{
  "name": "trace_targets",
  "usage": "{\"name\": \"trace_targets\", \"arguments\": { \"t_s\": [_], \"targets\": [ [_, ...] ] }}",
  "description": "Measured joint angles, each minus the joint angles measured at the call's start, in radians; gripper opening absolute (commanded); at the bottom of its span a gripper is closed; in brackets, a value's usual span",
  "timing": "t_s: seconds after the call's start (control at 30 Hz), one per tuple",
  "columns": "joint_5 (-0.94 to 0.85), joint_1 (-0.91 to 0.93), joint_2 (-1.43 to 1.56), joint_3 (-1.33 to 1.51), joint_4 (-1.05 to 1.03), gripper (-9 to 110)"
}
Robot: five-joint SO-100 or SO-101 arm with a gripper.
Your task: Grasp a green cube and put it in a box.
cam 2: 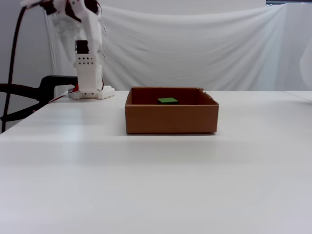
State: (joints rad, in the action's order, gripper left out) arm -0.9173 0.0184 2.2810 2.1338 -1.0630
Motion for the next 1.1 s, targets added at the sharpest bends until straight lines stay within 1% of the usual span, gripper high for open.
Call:
{"name": "trace_targets", "arguments": {
  "t_s": [0.17,0.37,0.57,0.8,1.1],
  "targets": [
    [0.0,0.11,0.276,0.295,0.003,22],
    [0.0,0.121,0.523,0.535,-0.021,22],
    [0.0,0.118,0.718,0.715,-0.028,22],
    [0.006,0.144,0.854,0.841,-0.034,22],
    [0.012,0.155,0.908,0.844,-0.14,22]
  ]
}}
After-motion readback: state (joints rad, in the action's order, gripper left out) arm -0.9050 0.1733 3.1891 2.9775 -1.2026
